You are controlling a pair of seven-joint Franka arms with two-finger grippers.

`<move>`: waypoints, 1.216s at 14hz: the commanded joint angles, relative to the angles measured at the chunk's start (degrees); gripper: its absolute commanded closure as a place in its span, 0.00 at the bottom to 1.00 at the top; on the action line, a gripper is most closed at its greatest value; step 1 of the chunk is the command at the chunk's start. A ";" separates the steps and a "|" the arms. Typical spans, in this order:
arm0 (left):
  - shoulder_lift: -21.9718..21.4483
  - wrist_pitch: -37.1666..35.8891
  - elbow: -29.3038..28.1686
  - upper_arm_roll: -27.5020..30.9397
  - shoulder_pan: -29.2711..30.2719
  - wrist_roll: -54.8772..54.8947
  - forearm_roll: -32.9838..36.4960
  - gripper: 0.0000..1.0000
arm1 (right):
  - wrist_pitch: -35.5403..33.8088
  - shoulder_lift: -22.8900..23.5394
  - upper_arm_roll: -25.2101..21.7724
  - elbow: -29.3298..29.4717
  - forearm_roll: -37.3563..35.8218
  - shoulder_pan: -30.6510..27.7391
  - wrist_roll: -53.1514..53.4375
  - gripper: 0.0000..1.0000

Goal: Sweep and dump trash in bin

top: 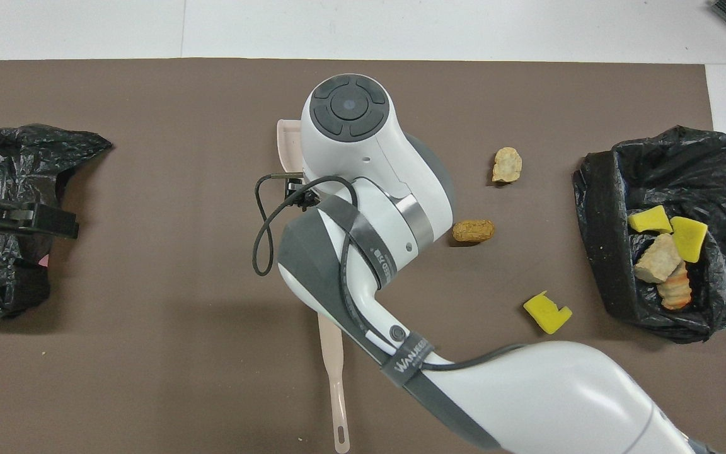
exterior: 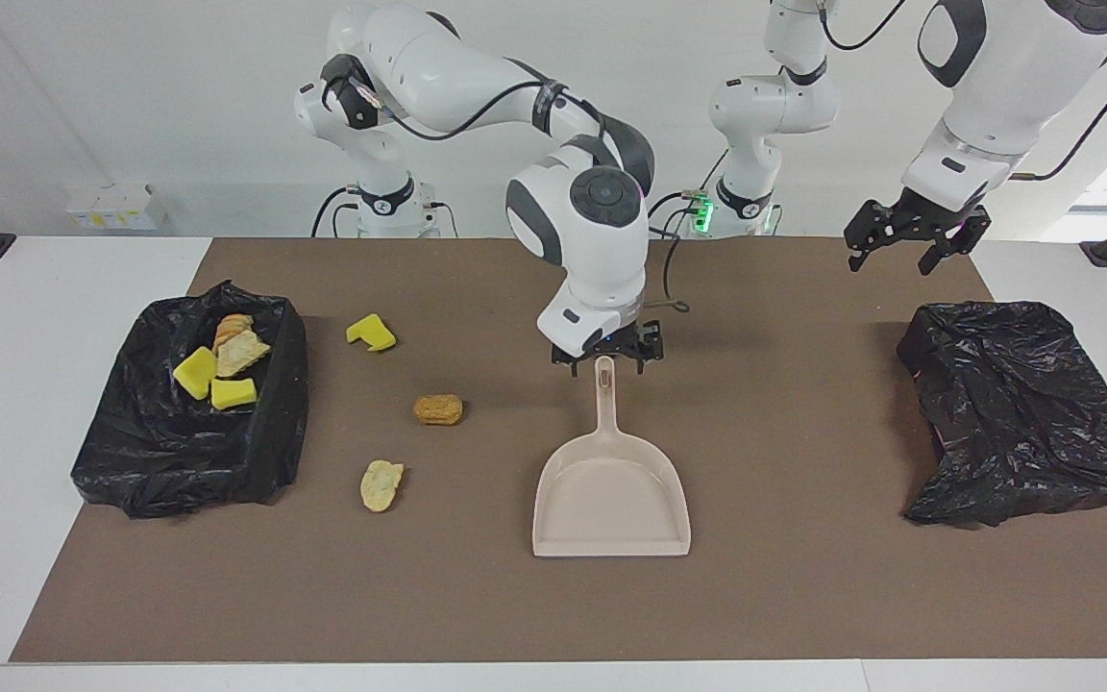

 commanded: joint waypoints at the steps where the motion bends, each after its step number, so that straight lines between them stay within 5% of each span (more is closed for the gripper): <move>1: -1.05 0.68 -1.00 -0.45 0.64 0.21 0.38 0.00 | 1.48 -16.49 0.60 -20.78 1.08 -0.80 0.63 0.00; 4: -1.05 0.68 -1.00 -0.37 0.72 0.13 0.38 0.00 | 2.18 -26.79 0.60 -34.24 4.70 1.47 0.80 0.00; 7: -1.05 0.68 -1.00 -0.45 0.72 0.13 0.38 0.00 | 10.24 -33.22 0.60 -47.33 11.10 2.63 0.02 0.00; 17: -1.14 0.51 -1.00 -0.37 0.72 0.13 0.38 0.00 | 21.52 -32.18 0.69 -60.91 15.32 12.98 4.41 0.00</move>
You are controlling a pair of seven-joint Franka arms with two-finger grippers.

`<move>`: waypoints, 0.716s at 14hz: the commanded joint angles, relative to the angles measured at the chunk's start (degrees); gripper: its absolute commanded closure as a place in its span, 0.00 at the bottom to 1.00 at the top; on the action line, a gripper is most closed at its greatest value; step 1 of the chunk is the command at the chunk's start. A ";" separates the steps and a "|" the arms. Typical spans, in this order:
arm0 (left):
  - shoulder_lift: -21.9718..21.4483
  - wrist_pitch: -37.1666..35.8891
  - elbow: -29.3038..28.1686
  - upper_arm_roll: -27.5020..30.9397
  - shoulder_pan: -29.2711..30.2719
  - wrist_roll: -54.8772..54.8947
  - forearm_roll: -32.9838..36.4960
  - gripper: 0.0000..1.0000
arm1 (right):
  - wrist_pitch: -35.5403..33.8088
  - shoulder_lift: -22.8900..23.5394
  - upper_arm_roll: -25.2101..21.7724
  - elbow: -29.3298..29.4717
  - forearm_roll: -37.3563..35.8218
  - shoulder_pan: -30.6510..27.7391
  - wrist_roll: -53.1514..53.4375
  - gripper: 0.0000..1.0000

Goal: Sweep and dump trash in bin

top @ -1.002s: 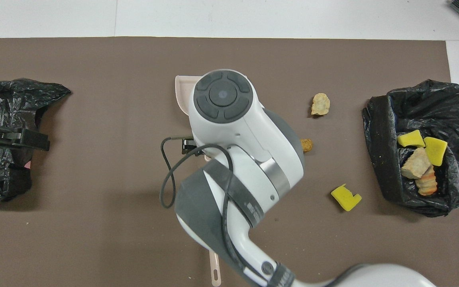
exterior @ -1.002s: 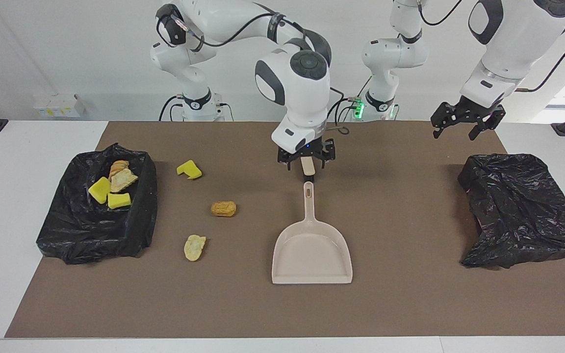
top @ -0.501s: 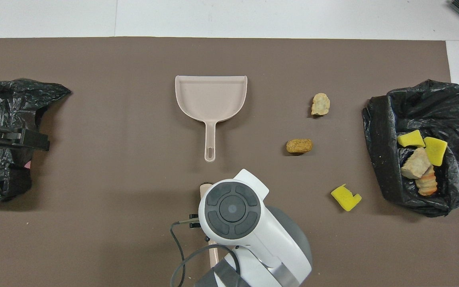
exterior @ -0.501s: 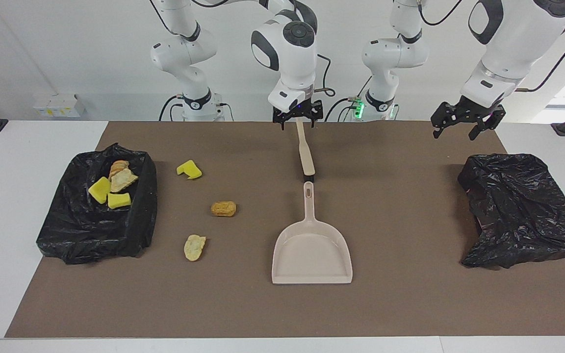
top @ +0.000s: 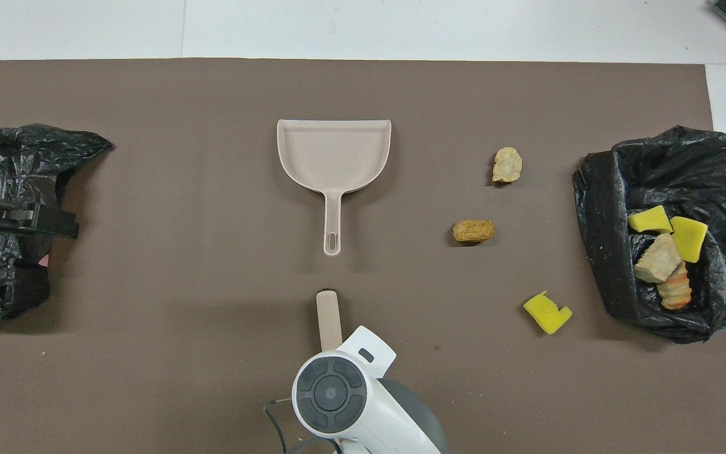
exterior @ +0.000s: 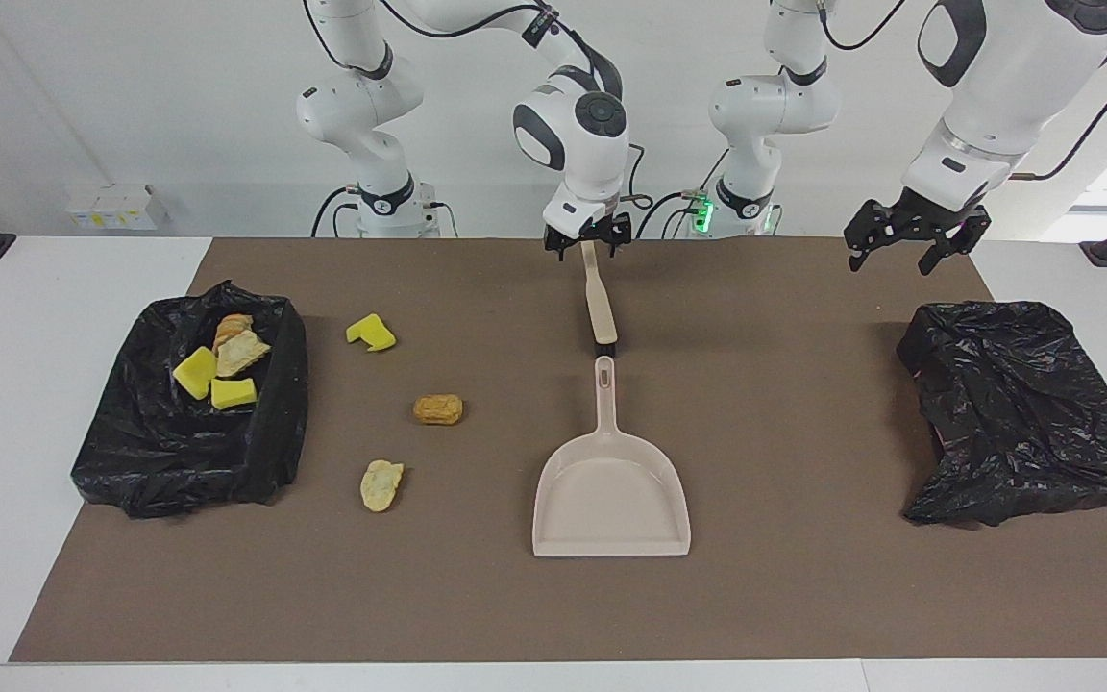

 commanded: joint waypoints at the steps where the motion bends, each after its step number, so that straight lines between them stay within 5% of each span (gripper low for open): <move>1: -1.13 0.51 -1.00 -0.38 0.72 0.13 0.38 0.00 | 2.33 -2.02 -0.16 -3.60 3.10 1.73 0.02 0.00; 6: -1.48 1.38 -1.78 -1.17 -0.42 0.83 0.38 0.00 | 7.53 -2.46 -0.16 -7.83 3.19 4.11 1.08 0.03; 8: -0.79 3.22 -1.88 -1.18 -2.08 0.05 0.38 0.00 | 7.09 -2.55 -0.25 -7.92 3.19 4.11 0.72 0.30; 10: 0.27 7.16 -2.66 -1.18 -4.71 -0.05 0.38 0.00 | 7.17 -2.55 -0.33 -7.92 3.19 4.20 1.69 0.71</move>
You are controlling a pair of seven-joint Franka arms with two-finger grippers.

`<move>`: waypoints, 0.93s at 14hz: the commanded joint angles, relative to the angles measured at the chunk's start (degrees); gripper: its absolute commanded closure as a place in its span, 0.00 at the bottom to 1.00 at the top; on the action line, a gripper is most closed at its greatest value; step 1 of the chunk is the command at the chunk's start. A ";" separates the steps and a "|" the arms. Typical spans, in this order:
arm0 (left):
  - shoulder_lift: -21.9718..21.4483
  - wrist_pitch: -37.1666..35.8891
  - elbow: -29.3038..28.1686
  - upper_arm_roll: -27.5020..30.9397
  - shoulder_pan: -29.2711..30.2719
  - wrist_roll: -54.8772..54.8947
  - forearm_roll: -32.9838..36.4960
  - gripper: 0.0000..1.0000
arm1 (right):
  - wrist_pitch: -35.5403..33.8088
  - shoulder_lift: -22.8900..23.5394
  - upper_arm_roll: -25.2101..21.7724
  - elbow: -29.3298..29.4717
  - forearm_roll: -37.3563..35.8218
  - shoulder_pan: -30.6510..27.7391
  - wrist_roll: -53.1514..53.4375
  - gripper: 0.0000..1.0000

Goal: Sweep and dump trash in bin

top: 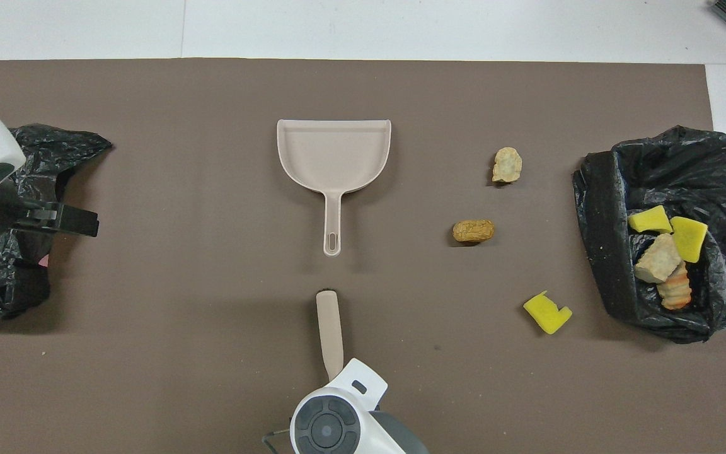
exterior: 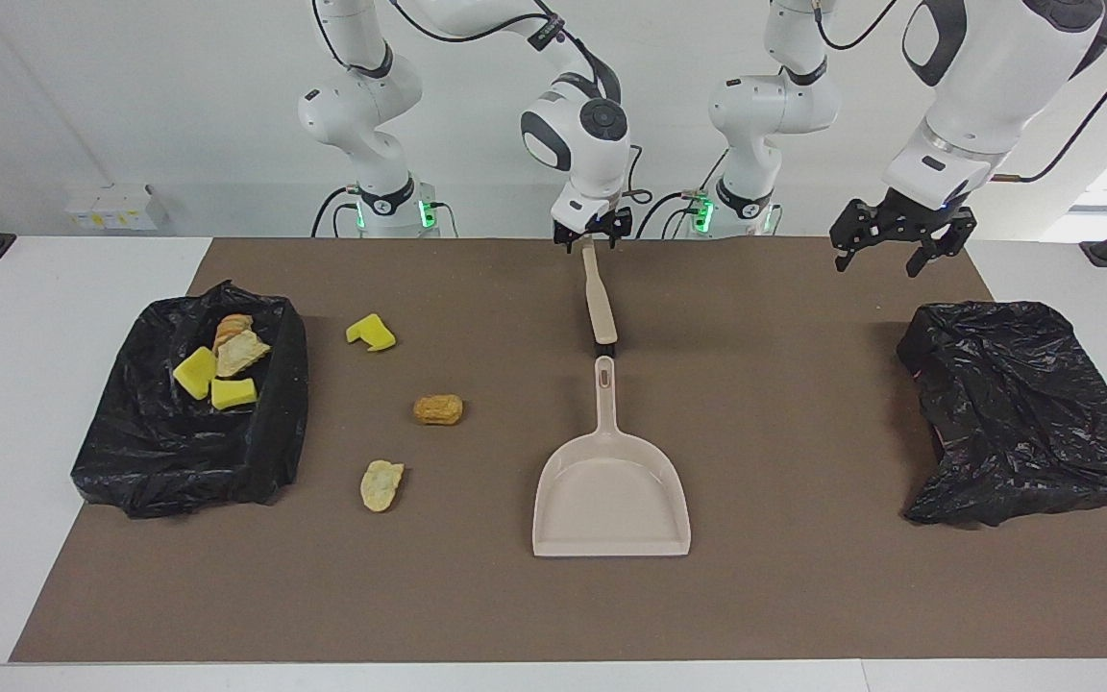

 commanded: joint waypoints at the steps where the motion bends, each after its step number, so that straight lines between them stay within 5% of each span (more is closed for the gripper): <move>1: 1.13 6.22 -1.99 0.51 -3.63 -0.74 0.40 0.00 | 0.90 -1.98 -0.17 -1.80 0.99 -0.04 2.02 0.90; 2: 1.58 7.46 -2.16 0.51 -4.69 -1.53 0.40 0.00 | 0.91 -1.98 -0.26 -1.80 0.72 -0.04 2.28 1.00; 7: 5.44 12.37 -1.90 0.51 -8.64 -2.15 0.40 0.00 | 0.20 -7.67 -0.44 -3.64 0.28 -3.81 5.27 1.00; 13: 14.22 20.81 -1.20 0.51 -17.51 -15.04 0.93 0.00 | -4.70 -28.77 -0.44 -17.18 0.28 -14.44 9.14 1.00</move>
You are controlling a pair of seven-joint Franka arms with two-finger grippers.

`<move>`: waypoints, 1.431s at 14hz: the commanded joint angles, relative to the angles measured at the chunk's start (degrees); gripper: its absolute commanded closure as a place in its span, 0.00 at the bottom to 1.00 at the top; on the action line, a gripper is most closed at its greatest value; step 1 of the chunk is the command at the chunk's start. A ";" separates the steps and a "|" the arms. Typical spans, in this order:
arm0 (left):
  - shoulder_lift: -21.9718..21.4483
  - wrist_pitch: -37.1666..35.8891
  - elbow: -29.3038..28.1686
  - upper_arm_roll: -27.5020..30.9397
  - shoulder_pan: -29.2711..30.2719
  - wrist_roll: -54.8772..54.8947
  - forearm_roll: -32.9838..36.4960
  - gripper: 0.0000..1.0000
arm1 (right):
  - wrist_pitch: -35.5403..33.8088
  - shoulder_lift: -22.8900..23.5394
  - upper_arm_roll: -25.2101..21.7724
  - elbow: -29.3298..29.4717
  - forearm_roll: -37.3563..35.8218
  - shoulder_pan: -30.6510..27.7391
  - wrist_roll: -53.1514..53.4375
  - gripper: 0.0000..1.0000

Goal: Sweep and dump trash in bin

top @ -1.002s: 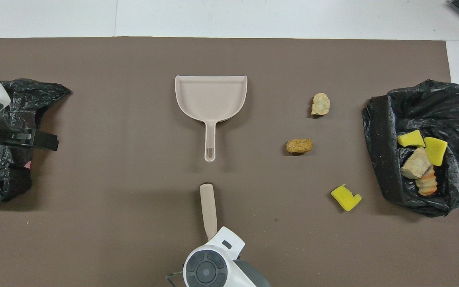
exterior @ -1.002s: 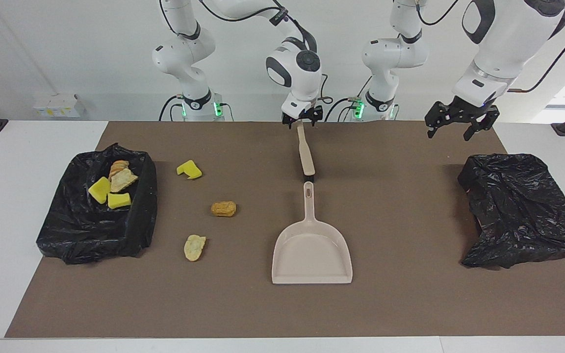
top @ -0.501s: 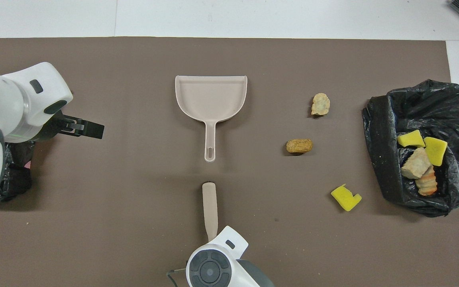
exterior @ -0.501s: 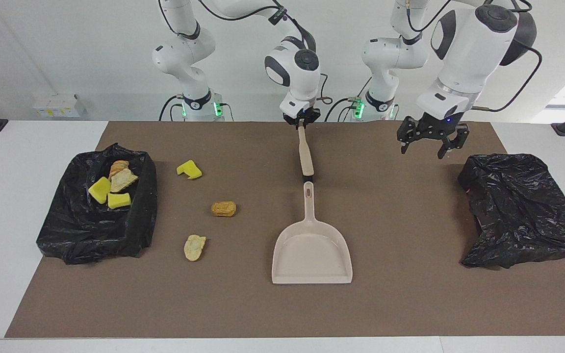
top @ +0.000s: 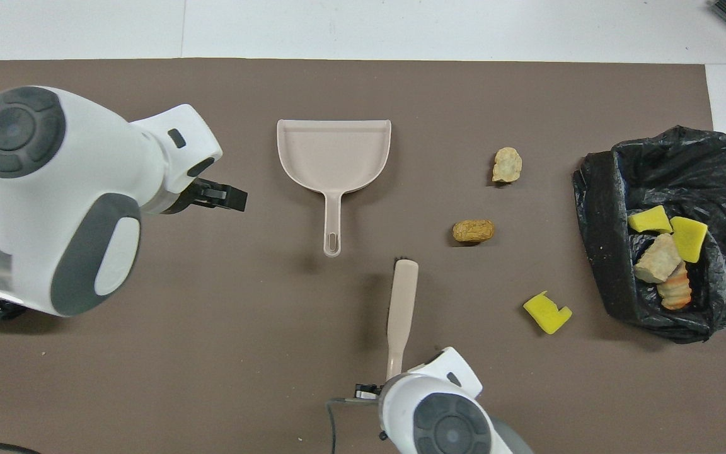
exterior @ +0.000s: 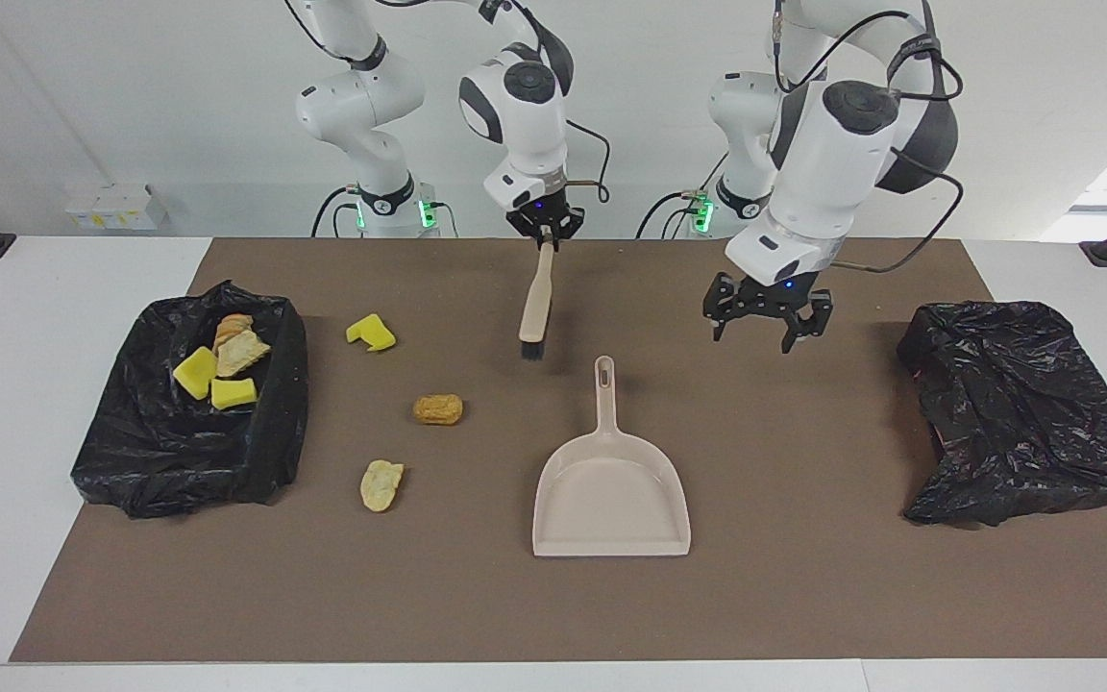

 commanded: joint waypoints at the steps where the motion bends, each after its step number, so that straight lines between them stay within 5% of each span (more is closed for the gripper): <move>1: 5.29 5.27 0.49 0.89 -5.40 -7.71 1.02 0.00 | -4.45 -10.66 0.58 -5.94 0.03 -5.76 2.48 1.00; 5: 9.61 10.65 0.23 0.80 -9.28 -13.80 1.03 0.00 | -15.27 -13.49 0.58 -5.94 -7.86 -15.87 1.78 1.00; 12: 15.93 17.06 -0.04 1.06 -14.64 -21.00 1.90 0.00 | -23.02 -12.79 0.67 -6.73 -8.15 -30.73 -5.77 1.00; 15: 16.21 17.42 0.14 1.15 -14.74 -22.24 2.26 0.00 | -22.58 -12.00 0.85 -10.33 -7.18 -31.80 -5.52 1.00; 16: 16.21 17.25 0.14 1.06 -14.74 -22.16 2.34 0.28 | -22.50 -11.82 0.85 -11.12 -7.18 -31.89 -5.95 1.00; 17: 16.30 17.24 -0.12 1.15 -14.74 -22.07 2.43 0.86 | -22.50 -11.56 0.85 -11.65 -7.18 -31.54 -5.78 1.00; 18: 16.21 17.33 0.05 1.06 -14.65 -21.89 3.30 1.00 | -21.97 -10.43 0.93 -12.18 -7.18 -30.93 -5.17 1.00; 20: 16.21 16.81 0.14 1.15 -14.56 -21.63 4.71 1.00 | -18.82 -9.01 0.93 -12.27 -6.05 -29.52 -5.16 1.00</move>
